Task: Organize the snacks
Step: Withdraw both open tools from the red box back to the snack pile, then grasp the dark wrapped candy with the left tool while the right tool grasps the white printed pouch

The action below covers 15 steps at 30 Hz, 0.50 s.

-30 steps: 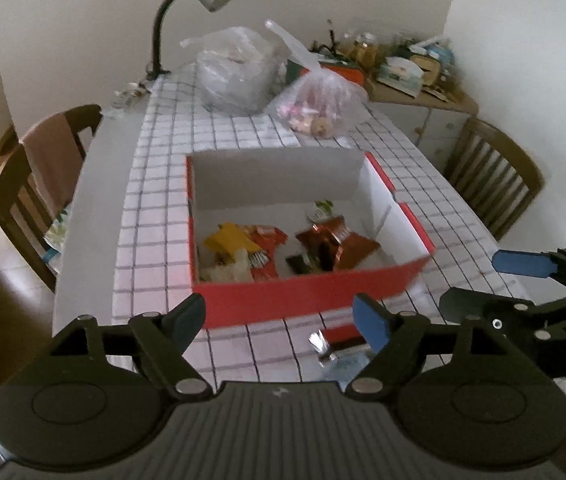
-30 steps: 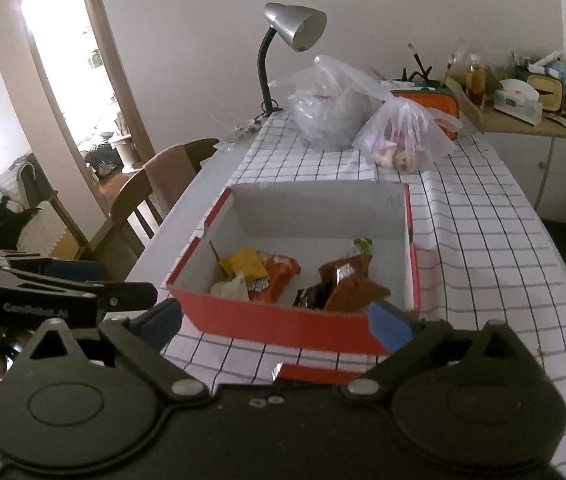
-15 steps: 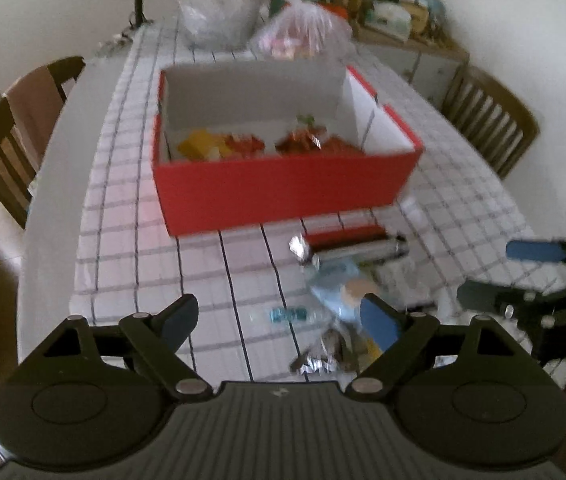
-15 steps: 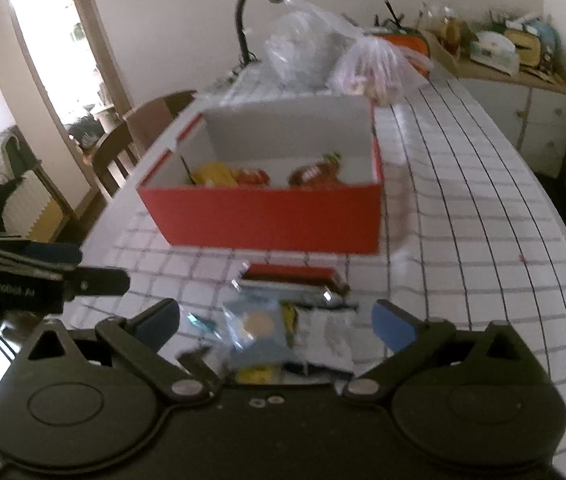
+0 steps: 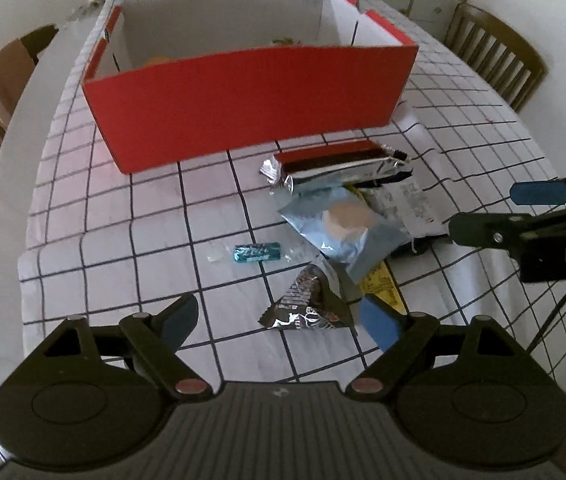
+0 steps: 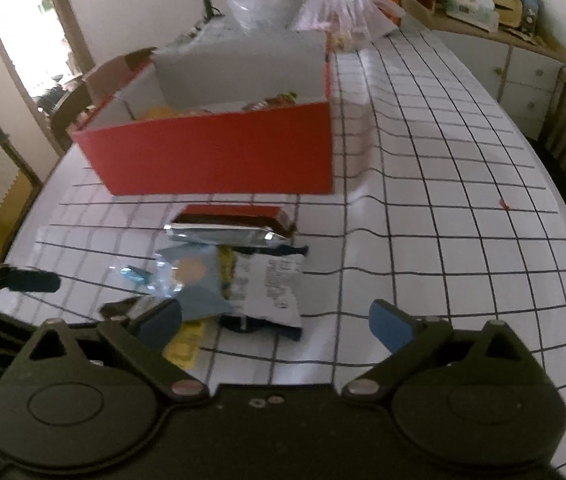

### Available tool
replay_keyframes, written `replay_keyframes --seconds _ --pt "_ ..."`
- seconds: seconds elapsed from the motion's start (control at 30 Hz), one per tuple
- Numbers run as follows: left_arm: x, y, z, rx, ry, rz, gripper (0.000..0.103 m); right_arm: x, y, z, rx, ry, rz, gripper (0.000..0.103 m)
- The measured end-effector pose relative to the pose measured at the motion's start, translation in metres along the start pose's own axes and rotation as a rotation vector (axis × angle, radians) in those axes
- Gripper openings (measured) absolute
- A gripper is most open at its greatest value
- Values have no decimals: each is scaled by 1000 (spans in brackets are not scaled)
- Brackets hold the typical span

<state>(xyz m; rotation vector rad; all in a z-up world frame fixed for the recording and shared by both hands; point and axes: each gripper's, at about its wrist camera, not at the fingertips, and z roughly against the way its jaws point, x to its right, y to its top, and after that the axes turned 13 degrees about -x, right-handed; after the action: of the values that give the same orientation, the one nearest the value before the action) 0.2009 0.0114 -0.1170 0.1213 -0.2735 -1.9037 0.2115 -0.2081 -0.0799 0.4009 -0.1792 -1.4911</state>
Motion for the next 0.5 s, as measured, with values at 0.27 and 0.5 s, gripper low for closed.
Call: replay_keyframes --seconds 0.27,0.5 --pt "-2 8 -16 -36 -21 26 88 4 18 -32 -40 -55 -2 92" --pt "-2 11 -20 -49 -33 42 83 -4 31 -50 -74 -24 -4 86"
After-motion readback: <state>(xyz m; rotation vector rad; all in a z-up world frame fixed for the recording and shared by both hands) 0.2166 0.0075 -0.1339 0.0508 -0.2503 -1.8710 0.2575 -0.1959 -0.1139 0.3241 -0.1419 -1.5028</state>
